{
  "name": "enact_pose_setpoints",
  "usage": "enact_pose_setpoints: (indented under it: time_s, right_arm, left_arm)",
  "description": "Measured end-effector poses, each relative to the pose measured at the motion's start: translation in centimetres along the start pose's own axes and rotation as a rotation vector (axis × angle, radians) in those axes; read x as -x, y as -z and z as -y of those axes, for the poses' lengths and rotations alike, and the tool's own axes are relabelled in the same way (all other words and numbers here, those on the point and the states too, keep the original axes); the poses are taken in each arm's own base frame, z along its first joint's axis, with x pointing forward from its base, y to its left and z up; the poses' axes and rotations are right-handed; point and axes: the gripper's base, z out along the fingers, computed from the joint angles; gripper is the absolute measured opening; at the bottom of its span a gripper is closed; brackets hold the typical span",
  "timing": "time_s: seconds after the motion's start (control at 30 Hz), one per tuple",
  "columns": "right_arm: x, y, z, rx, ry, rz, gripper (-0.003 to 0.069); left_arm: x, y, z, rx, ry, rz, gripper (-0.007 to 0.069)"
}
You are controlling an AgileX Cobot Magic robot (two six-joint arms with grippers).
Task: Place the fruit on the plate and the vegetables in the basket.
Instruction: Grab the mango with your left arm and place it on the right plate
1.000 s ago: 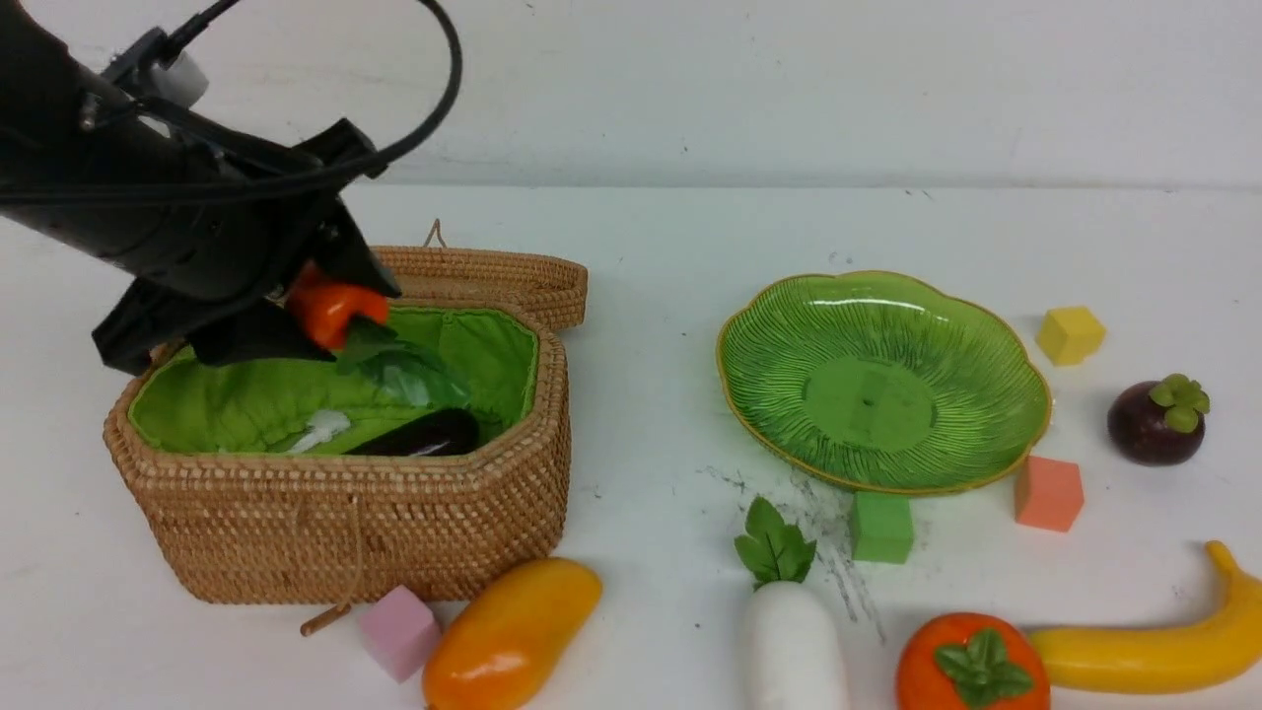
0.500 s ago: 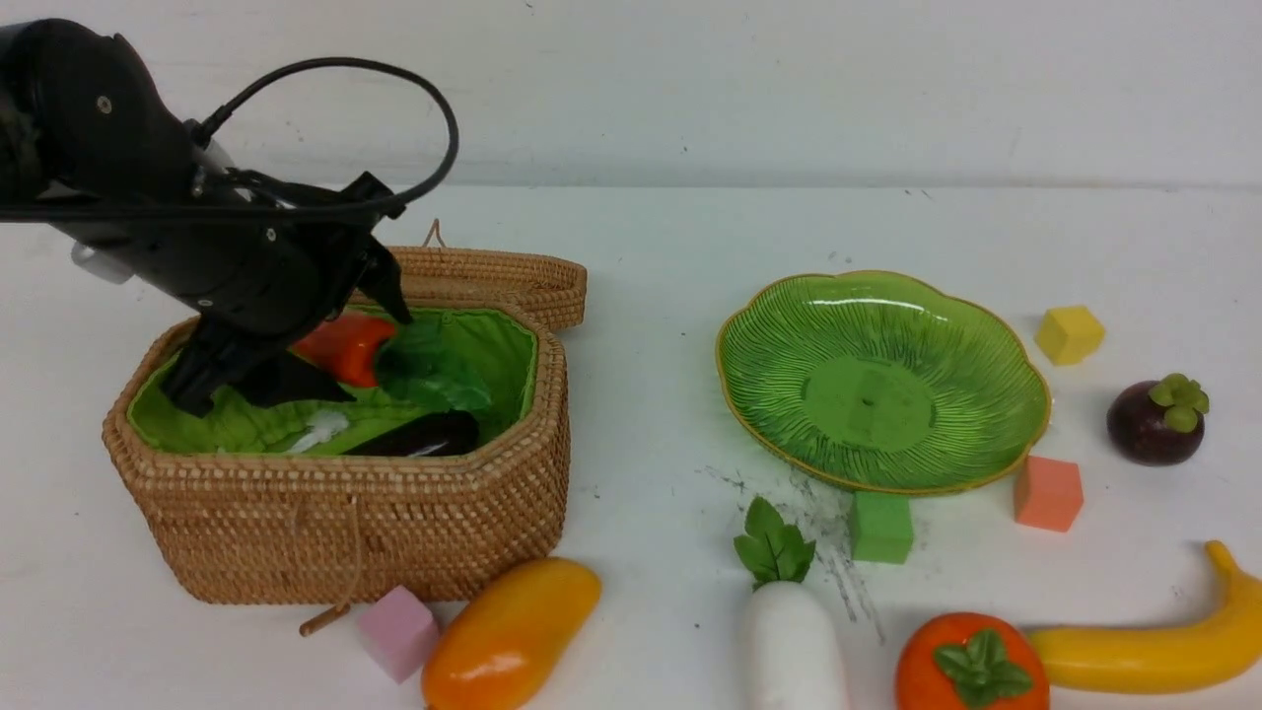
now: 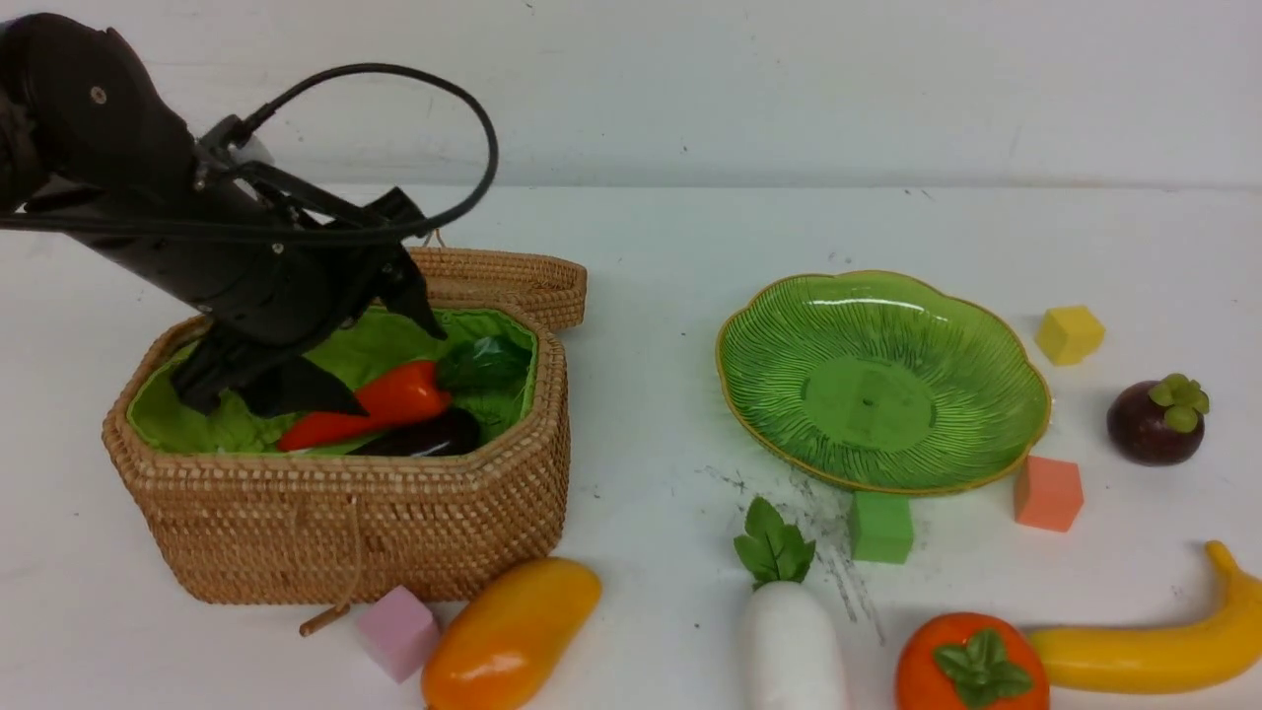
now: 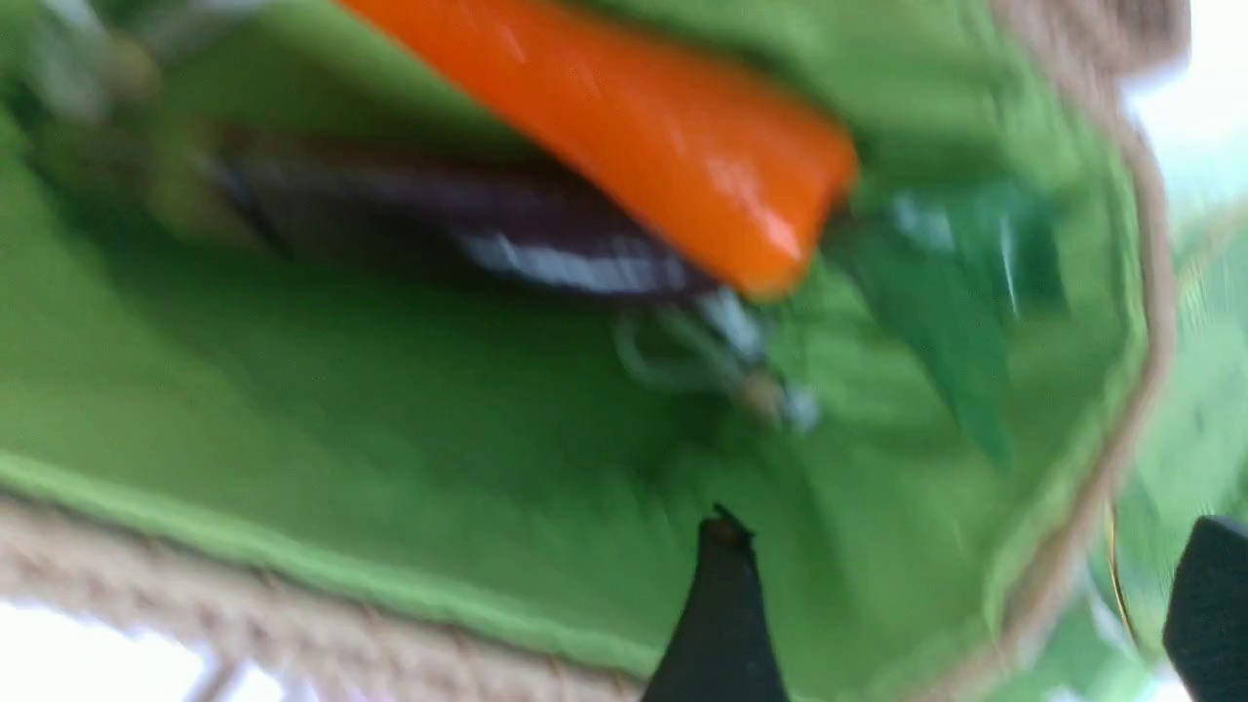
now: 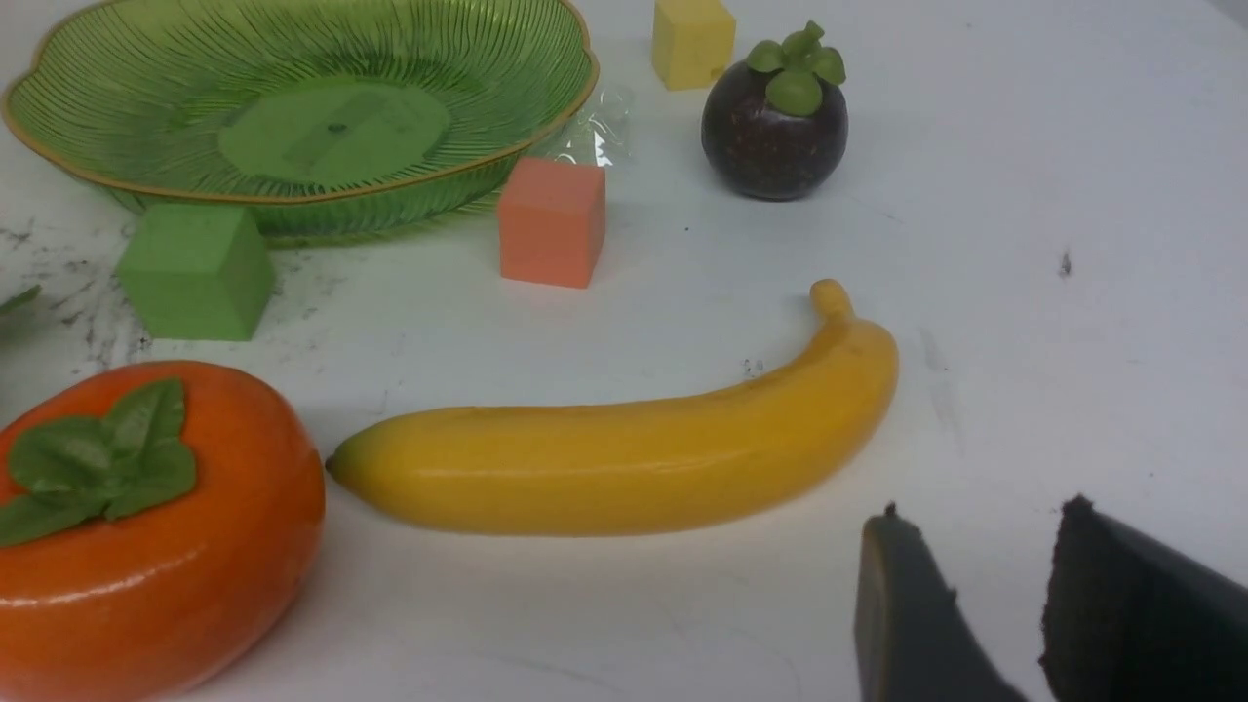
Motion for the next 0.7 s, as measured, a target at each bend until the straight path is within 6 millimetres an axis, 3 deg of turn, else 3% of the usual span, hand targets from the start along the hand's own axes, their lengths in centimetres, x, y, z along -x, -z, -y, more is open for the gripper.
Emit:
enact_pose_setpoints:
  time_s: [0.2, 0.3, 0.53, 0.7]
  right_arm:
    - [0.0, 0.0, 0.0, 0.000, 0.000, 0.000, 0.0242]
    - [0.0, 0.0, 0.0, 0.000, 0.000, 0.000, 0.0242]
    - [0.0, 0.0, 0.0, 0.000, 0.000, 0.000, 0.0242]
    - [0.0, 0.0, 0.0, 0.000, 0.000, 0.000, 0.0242]
  left_arm:
    - [-2.5, 2.3, 1.5, -0.104, -0.121, -0.117, 0.0537]
    - [-5.3, 2.9, 3.2, -0.141, -0.256, -0.170, 0.0535]
    - [-12.1, 1.2, 5.8, -0.086, -0.536, -0.265, 0.0536]
    - [-14.3, -1.2, 5.9, 0.037, -0.588, -0.285, 0.0536]
